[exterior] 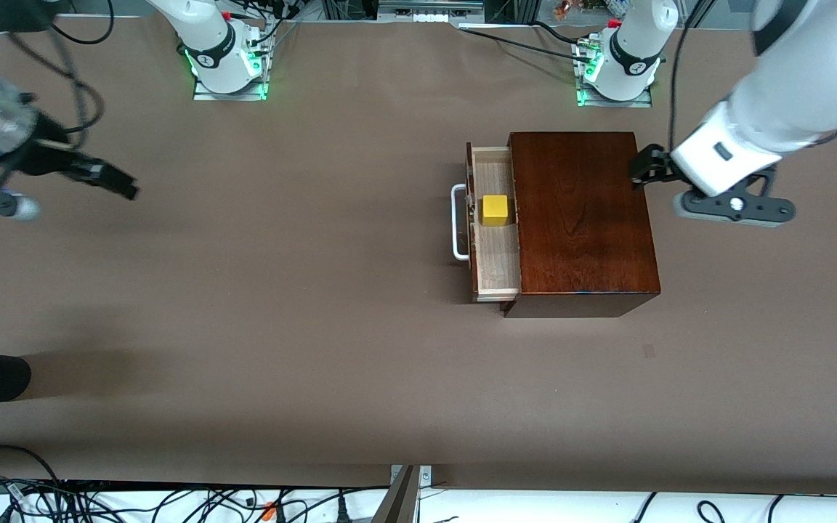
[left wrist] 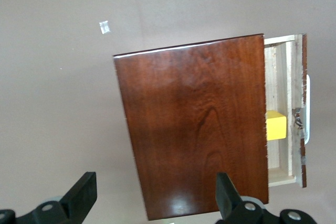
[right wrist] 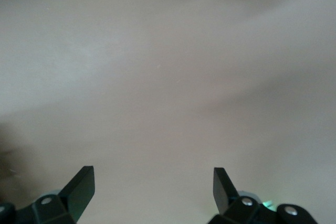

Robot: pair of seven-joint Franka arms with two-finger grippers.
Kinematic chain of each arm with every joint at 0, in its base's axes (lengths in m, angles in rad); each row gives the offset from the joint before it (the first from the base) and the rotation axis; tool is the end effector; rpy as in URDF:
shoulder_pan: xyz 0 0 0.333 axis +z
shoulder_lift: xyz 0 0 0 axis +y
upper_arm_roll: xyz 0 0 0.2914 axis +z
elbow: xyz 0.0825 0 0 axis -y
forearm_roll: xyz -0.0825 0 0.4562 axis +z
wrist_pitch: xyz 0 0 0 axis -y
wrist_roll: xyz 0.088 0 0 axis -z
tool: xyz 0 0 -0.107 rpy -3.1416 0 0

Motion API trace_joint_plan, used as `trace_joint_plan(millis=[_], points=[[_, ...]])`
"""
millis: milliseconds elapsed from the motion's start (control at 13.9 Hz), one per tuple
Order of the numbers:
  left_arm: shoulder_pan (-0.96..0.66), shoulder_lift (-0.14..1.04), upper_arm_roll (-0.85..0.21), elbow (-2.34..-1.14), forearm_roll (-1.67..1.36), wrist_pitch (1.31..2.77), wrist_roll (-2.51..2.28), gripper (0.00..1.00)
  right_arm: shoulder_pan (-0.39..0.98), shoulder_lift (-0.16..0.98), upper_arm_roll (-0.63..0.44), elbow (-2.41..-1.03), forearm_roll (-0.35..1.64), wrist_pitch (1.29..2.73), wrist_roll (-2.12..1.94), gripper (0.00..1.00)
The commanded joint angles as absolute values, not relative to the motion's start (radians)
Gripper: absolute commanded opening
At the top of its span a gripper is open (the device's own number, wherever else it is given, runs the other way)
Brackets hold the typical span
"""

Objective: Open drawer, take yellow block, close drawer
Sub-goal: 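Move the right gripper over the yellow block in the drawer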

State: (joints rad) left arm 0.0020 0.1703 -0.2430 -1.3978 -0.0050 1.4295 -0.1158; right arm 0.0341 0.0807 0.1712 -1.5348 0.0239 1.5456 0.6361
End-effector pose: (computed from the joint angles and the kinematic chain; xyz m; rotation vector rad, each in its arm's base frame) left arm 0.6416 -0.1458 0.5749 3.1064 -0.1943 -0.2176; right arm 0.6318 0.1306 0.5667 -3.0604 0.6701 0.1224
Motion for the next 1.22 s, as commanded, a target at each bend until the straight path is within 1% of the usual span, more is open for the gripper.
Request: trace_joint_plan(millis=[0, 144, 216, 288, 431, 862, 1006, 1150], points=[[-0.067, 0.051, -0.093, -1.517, -0.048, 1.442, -0.003, 1.00, 0.034, 0.084, 0.286, -1.537, 0.044, 1.548, 0.910, 1.00], [-0.084, -0.017, -0.031, -1.607, -0.046, 1.507, 0.018, 1.00, 0.060, 0.118, 0.383, -1.519, 0.040, 1.568, 1.145, 1.00], [-0.084, -0.044, -0.012, -1.652, -0.046, 1.556, 0.032, 1.00, 0.090, 0.139, 0.397, -1.503, 0.041, 1.591, 1.270, 1.00], [-0.083, -0.049, -0.011, -1.676, -0.046, 1.575, 0.046, 1.00, 0.150, 0.164, 0.400, -1.484, 0.040, 1.638, 1.401, 1.00], [-0.080, -0.043, -0.018, -1.680, -0.031, 1.572, 0.054, 1.00, 0.240, 0.198, 0.400, -1.476, 0.034, 1.730, 1.649, 1.00], [-0.069, -0.014, -0.015, -1.663, -0.028, 1.563, 0.055, 1.00, 0.455, 0.328, 0.399, -1.464, -0.014, 1.916, 2.200, 1.00], [-0.068, -0.011, -0.014, -1.661, -0.028, 1.562, 0.058, 1.00, 0.527, 0.417, 0.396, -1.395, -0.087, 1.933, 2.363, 1.00], [-0.060, -0.011, -0.012, -1.663, -0.028, 1.559, 0.089, 1.00, 0.587, 0.529, 0.394, -1.280, -0.147, 1.933, 2.514, 1.00]])
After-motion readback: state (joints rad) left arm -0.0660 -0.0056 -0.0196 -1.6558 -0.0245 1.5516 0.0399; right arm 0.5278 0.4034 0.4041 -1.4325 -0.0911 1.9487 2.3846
